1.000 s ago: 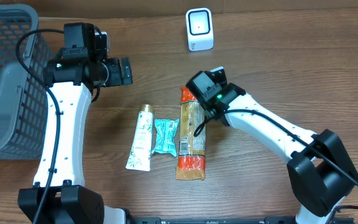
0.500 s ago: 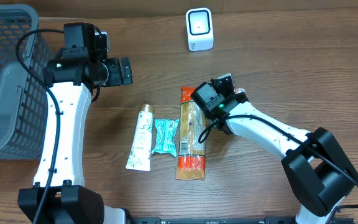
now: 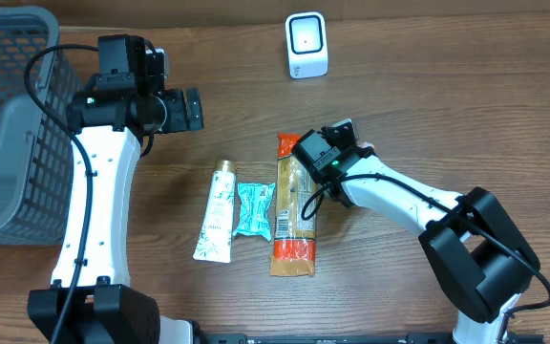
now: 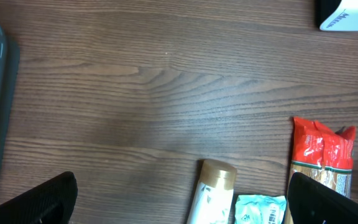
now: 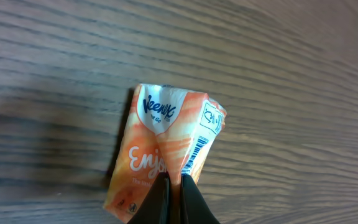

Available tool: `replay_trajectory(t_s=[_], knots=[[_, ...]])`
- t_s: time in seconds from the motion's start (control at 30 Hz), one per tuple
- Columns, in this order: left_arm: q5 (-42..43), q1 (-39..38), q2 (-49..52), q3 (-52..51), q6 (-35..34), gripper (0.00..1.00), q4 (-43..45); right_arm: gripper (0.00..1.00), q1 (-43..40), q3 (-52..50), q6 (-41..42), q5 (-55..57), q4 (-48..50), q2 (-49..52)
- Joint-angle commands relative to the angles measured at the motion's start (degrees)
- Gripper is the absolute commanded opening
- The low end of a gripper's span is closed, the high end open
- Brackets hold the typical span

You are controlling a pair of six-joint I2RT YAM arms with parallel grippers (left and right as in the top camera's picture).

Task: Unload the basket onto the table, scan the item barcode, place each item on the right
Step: 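Lift the Kleenex pack and carry it right of the spaghetti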

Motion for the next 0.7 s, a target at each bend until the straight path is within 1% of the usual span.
replay_trajectory(t_s=[0.0,0.03,0.07,0.17,0.2,0.3,0.67], knots=[[-0.35,-0.11,-0.26,0.66,-0.79,1.0,0.22,0.04,-0.15,-0.26,-0.2,-1.6,0.35,0.02],[-0.35,-0.11,-0.26,0.66,-0.79,1.0,0.22,0.05,-0.17,-0.26,-0.2,-1.6,0.33,0.02],[-0.35,-0.11,-0.26,0.66,-0.79,1.0,0.22,0.09,-0.17,-0.26,-0.22,-1.6,0.28,0.02],[-0.35,-0.11,-0.26,0.66,-0.79,1.0,0.22,0.26,-0.17,-0.26,-0.2,-1.62,0.28,0.02],[-0.35,-0.11,-0.26,0.66,-0.79,1.0,0.22,0.29,-0.17,-0.26,-0.17,-1.62,0.31,0.02],[-0.35,-0.11,-0.26,0.66,-0.79,1.0,0.22,0.31,-0.17,-0.26,-0.17,-1.62,0.31,0.02],[-0.35,-0.11,-0.26,0.66,-0.79,1.0,0.22,0.3,-0.17,1.68,-0.2,-1.9,0.85,0.0]])
